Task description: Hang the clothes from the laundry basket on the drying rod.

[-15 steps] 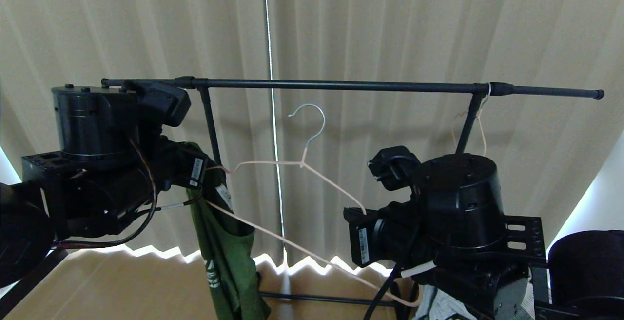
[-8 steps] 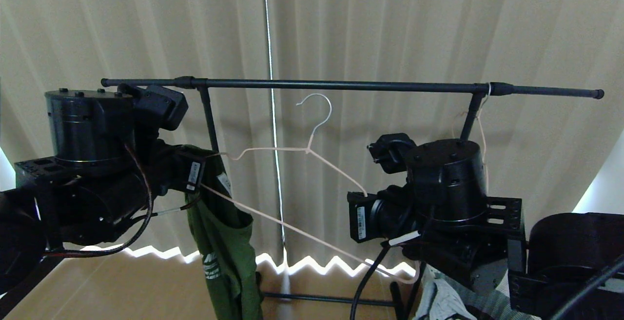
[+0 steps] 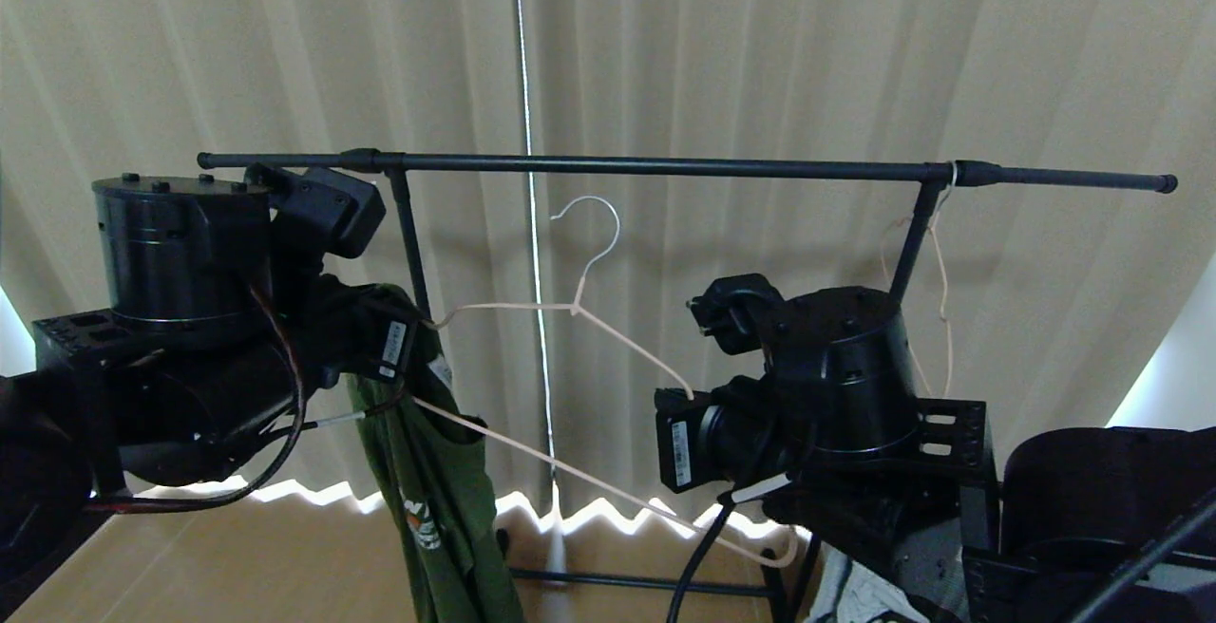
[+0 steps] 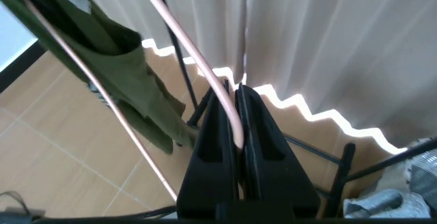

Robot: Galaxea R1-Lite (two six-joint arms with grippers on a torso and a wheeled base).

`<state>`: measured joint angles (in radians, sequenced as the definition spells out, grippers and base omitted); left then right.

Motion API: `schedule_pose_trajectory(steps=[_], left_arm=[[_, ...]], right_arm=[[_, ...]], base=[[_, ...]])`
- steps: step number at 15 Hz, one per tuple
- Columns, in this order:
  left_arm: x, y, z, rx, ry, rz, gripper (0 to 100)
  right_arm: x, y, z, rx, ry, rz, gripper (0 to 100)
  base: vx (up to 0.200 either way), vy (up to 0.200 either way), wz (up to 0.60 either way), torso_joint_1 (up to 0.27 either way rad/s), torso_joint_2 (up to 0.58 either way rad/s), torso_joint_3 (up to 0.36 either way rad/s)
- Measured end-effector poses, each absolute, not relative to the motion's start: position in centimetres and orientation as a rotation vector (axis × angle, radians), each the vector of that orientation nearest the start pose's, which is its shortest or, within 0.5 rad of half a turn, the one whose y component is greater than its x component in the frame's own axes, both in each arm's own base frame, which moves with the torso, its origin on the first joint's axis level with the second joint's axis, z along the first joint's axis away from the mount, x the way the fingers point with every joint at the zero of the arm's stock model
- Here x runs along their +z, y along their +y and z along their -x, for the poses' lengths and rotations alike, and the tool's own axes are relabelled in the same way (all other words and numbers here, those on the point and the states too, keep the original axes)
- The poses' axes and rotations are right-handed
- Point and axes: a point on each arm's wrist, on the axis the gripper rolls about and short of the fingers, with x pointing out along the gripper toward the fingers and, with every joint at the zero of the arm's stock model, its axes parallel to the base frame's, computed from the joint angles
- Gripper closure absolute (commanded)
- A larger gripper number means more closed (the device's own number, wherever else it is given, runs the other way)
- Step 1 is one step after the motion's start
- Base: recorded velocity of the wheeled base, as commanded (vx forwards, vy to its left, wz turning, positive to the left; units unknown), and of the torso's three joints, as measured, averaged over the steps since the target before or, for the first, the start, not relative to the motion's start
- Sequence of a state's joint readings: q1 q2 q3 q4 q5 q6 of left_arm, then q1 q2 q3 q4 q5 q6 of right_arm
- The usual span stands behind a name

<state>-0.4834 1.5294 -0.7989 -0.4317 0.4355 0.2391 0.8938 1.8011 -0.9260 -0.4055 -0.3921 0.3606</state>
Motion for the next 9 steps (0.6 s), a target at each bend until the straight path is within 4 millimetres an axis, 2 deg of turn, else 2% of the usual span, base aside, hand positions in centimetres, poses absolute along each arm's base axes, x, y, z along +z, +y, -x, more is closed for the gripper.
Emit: schedule_pose_trajectory(steps=[9], left_arm=[[22.0,-13.9,-22.9,-0.327,0.201,-0.336,100]], right_arm=[[15.9,26.3,-21.6,0.431,0.458,-0.065,100]], base=[[0.000,0.000,0.00,0.000,0.00,0.000]])
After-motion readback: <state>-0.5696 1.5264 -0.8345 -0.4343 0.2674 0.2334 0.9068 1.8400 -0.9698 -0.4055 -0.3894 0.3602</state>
